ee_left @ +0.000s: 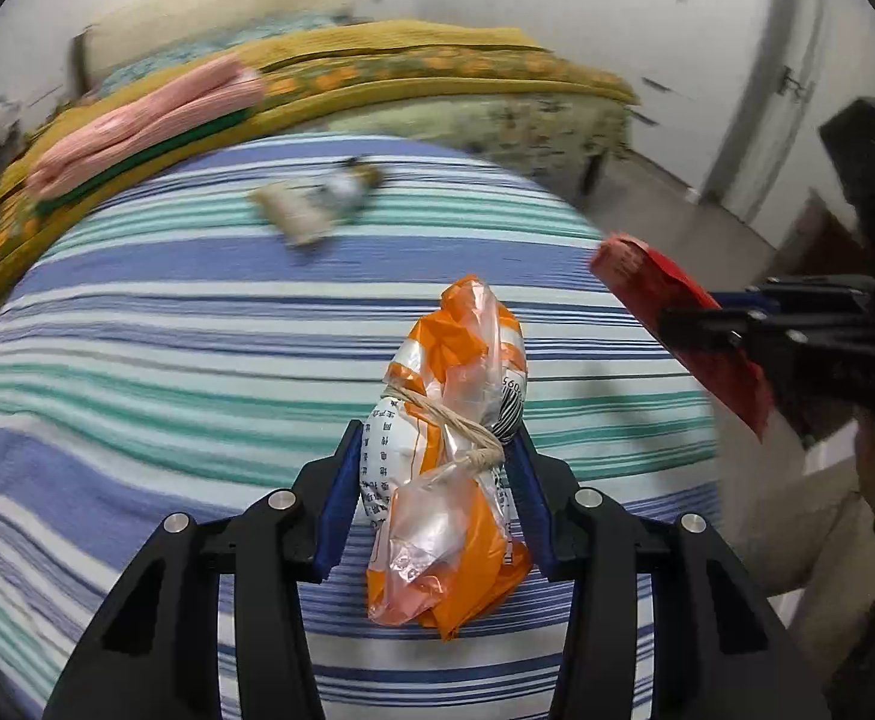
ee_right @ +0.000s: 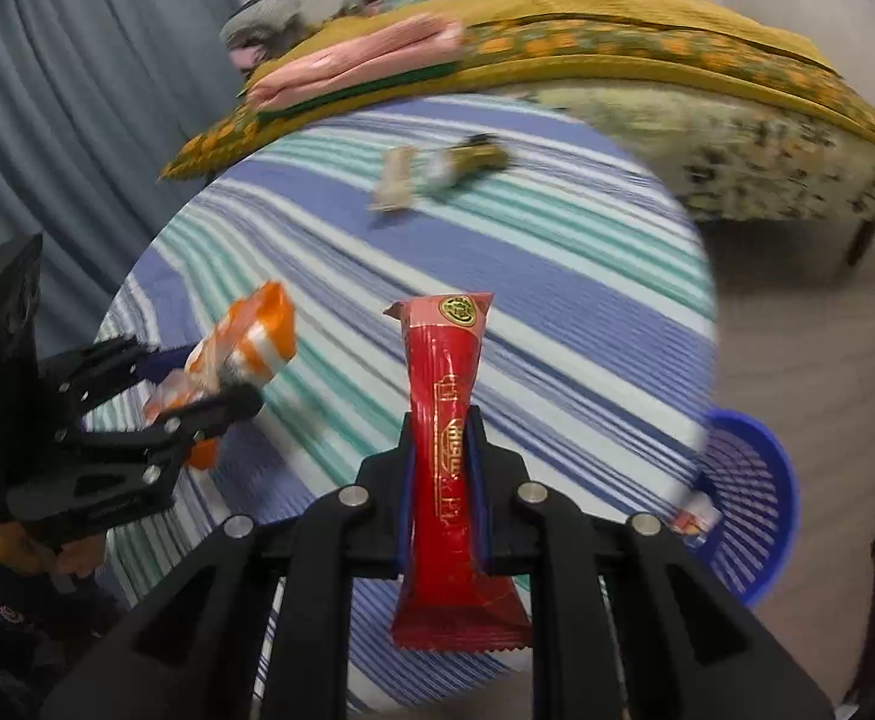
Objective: Collect trash
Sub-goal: 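Carry both wrappers over the blue wastebasket and open both tools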
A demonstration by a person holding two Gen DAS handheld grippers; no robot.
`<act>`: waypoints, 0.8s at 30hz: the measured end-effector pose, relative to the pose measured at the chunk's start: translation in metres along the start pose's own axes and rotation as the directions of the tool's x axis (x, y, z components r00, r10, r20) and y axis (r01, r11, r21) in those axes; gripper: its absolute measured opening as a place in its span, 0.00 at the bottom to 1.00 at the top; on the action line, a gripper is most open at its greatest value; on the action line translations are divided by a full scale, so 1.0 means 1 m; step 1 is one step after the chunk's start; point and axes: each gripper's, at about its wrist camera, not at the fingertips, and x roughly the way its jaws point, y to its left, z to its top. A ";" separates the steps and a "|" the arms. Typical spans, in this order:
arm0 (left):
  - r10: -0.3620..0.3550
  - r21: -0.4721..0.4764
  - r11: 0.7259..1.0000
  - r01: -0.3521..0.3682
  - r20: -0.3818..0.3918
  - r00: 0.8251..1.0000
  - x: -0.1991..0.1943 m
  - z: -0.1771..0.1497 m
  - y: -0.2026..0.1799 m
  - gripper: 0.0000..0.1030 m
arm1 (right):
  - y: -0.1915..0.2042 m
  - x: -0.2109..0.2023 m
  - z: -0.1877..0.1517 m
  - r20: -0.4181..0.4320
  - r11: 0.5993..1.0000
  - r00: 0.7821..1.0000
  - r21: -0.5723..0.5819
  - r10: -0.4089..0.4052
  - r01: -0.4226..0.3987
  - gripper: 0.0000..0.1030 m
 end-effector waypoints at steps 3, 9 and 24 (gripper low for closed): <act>-0.061 0.042 0.997 0.061 0.000 0.998 0.005 0.006 -0.041 0.44 | -0.046 -0.021 -0.015 0.014 0.996 0.998 0.066 -0.057 0.056 0.14; -0.162 0.097 0.982 0.165 -0.031 0.986 0.031 0.021 -0.129 0.44 | -0.124 -0.034 -0.043 0.015 0.974 0.993 0.196 -0.119 0.114 0.14; -0.028 0.137 0.989 0.056 -0.194 0.981 0.199 0.005 -0.236 0.45 | -0.264 0.025 -0.085 -0.067 0.916 0.985 0.365 -0.156 0.170 0.14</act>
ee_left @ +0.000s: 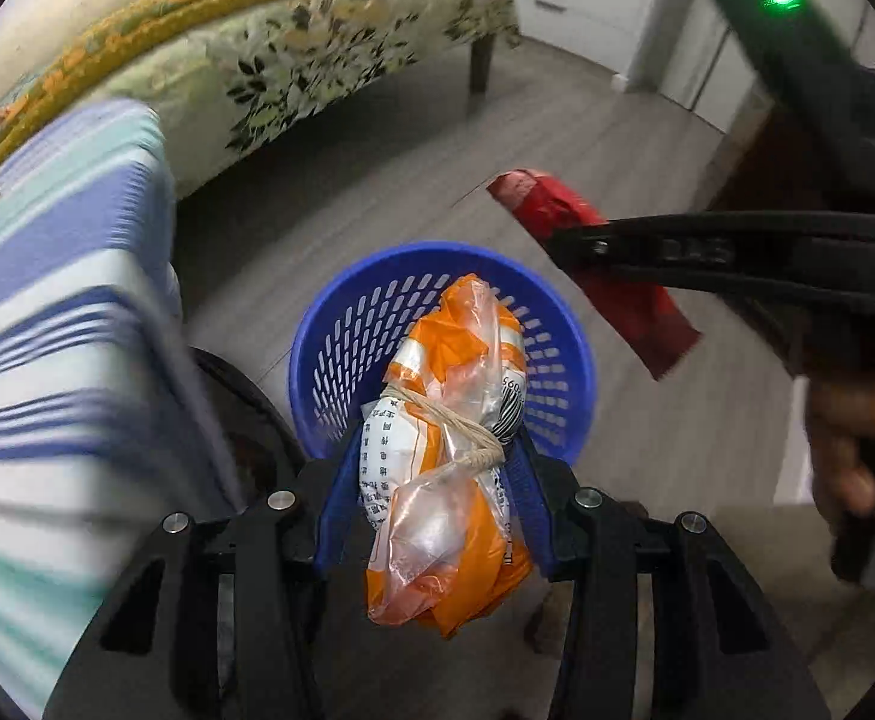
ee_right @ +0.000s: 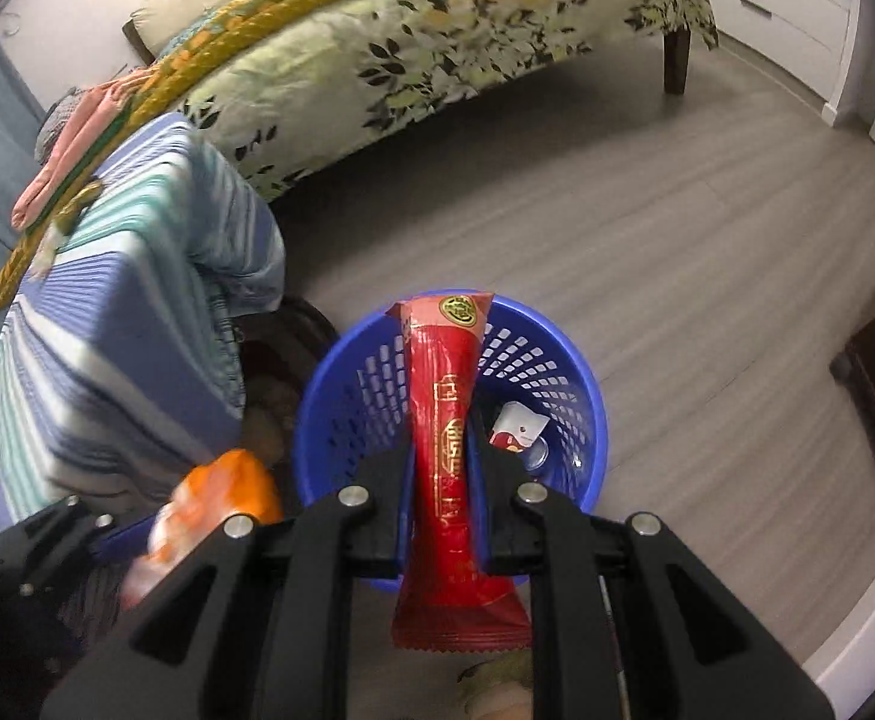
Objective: Collect trash
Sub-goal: 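Carry both wrappers over the blue wastebasket and open both tools, then move both open tools back over the bed toward the last two items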
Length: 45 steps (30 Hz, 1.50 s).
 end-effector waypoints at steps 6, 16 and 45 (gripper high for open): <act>-0.008 -0.056 0.998 0.007 -0.015 1.000 0.041 0.015 0.006 0.46 | -0.021 0.030 0.010 -0.025 1.000 1.000 0.019 0.002 -0.002 0.14; 0.017 -0.066 0.998 -0.021 -0.057 0.998 0.085 0.026 0.013 0.57 | -0.047 0.059 0.009 -0.047 0.994 0.998 0.107 0.037 -0.032 0.50; -0.031 -0.166 0.983 0.078 0.267 0.963 -0.195 -0.092 0.090 0.89 | 0.114 -0.074 -0.045 0.285 0.990 0.956 -0.094 -0.073 0.104 0.83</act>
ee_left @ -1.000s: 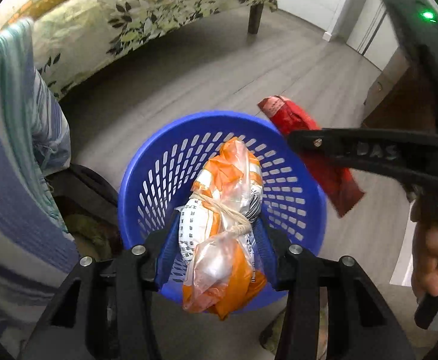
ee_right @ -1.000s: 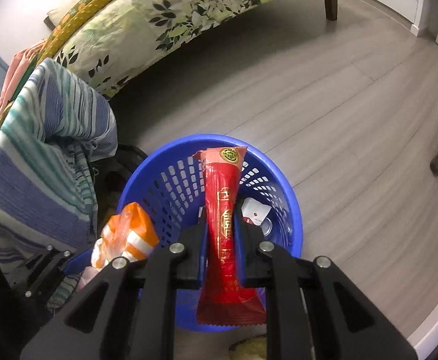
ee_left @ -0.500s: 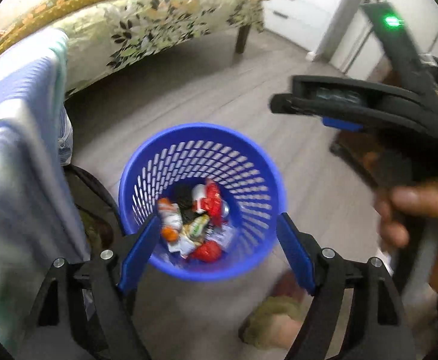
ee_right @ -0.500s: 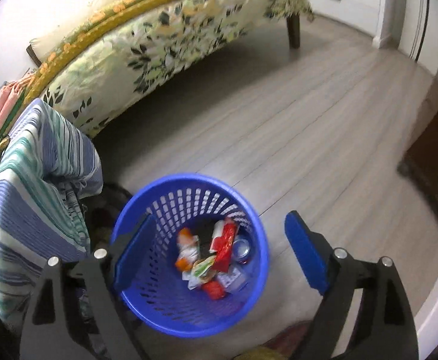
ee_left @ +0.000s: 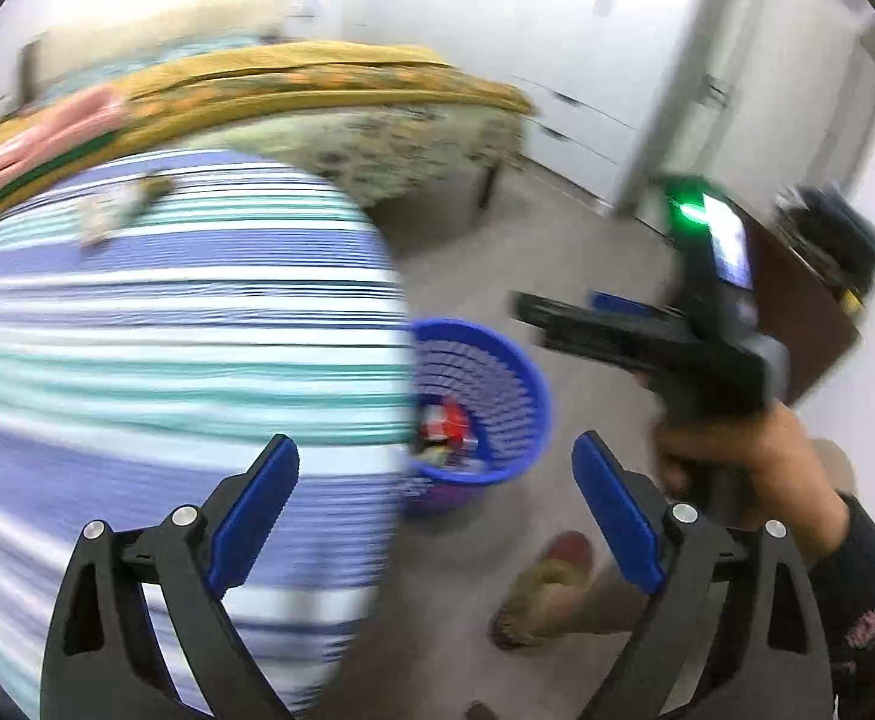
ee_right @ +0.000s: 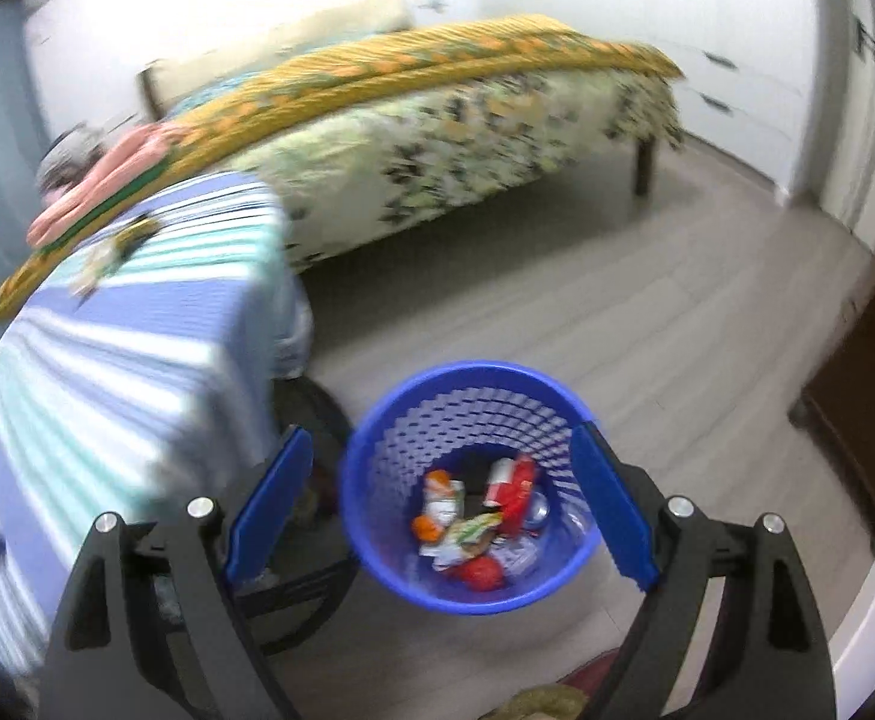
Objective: Collect trash
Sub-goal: 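Move both open tools back over the bed toward the last two items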
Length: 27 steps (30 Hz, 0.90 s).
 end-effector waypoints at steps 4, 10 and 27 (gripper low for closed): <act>0.207 -0.073 0.976 -0.207 -0.004 0.978 -0.012 -0.003 0.060 0.89 | 0.056 -0.007 0.004 0.003 0.993 0.998 -0.106 0.055 -0.054 0.84; 0.419 -0.124 0.899 -0.419 -0.028 0.908 -0.019 0.002 0.128 0.89 | 0.138 0.011 0.016 -0.050 0.963 0.992 -0.238 0.119 -0.128 0.84; 0.299 -0.263 0.913 -0.311 -0.087 0.950 0.012 0.048 0.226 0.90 | 0.234 0.066 0.021 -0.128 0.901 0.983 -0.396 0.134 -0.174 0.85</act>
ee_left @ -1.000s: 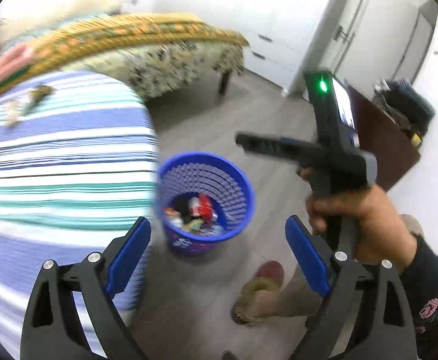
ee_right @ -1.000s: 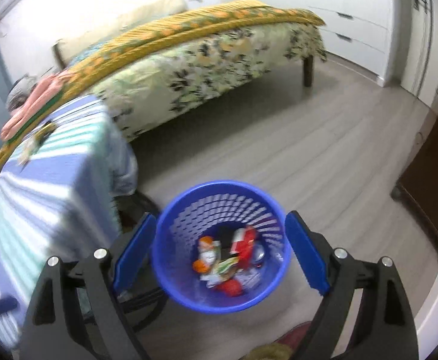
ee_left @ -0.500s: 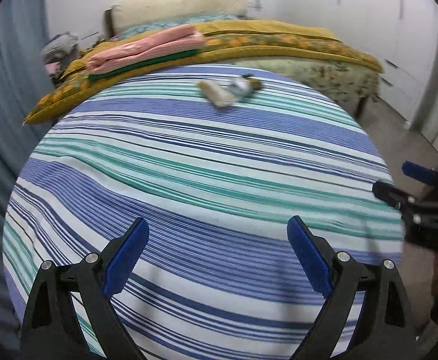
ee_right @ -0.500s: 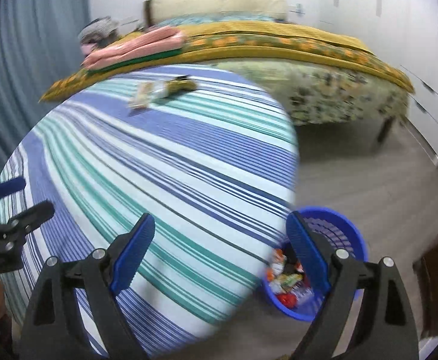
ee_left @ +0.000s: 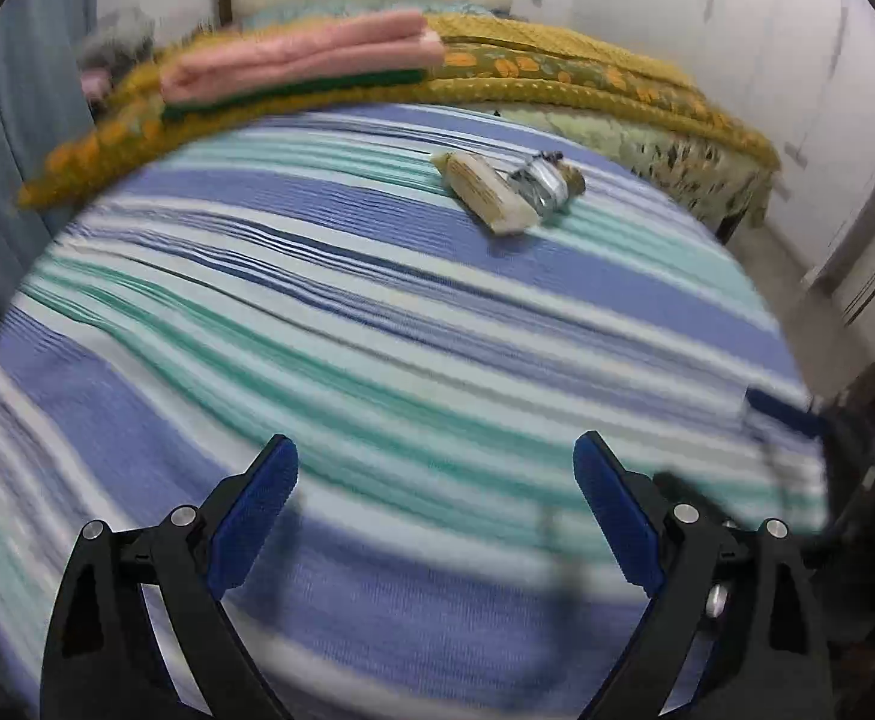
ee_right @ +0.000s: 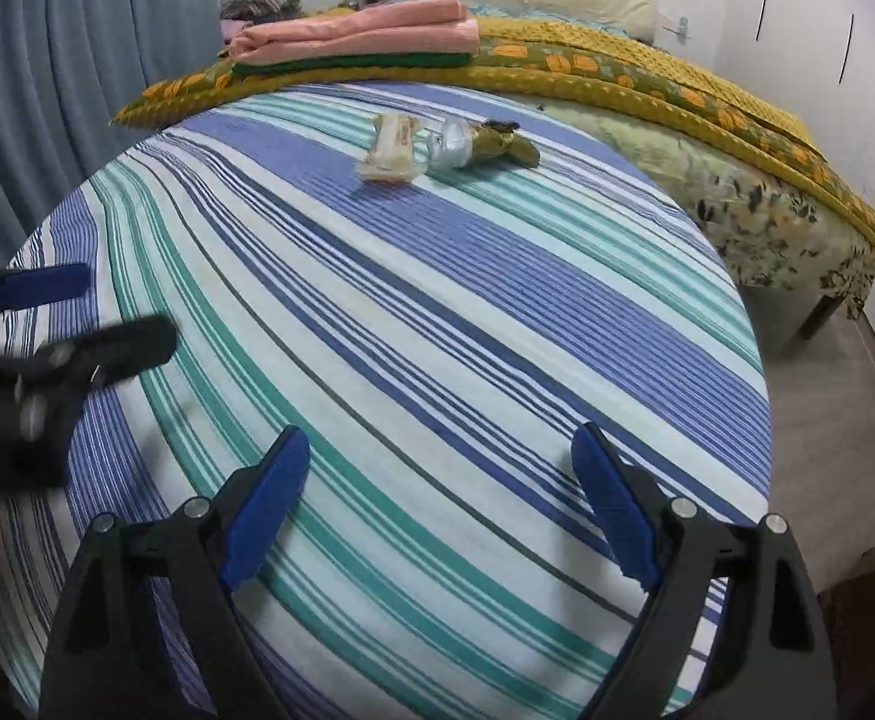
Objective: Collect trash
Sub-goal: 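Move both open tools back over the bed toward the last two items, then grasp the cream snack bar with the left tool while the right tool grasps the gold-wrapped packet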
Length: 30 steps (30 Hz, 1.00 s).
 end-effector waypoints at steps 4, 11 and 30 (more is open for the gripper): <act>-0.034 -0.012 0.999 0.034 0.029 0.999 0.019 0.036 0.001 0.89 | -0.005 0.001 0.000 -0.004 0.999 1.000 0.028 0.020 -0.020 0.86; 0.040 0.073 0.996 -0.042 0.037 0.999 0.074 0.101 -0.037 0.89 | 0.001 0.000 0.001 0.011 1.000 1.000 0.008 -0.028 0.028 0.87; -0.055 0.103 0.993 0.056 -0.018 0.998 0.064 0.089 -0.002 0.24 | -0.008 0.003 0.002 -0.007 0.999 1.000 0.044 0.006 -0.006 0.88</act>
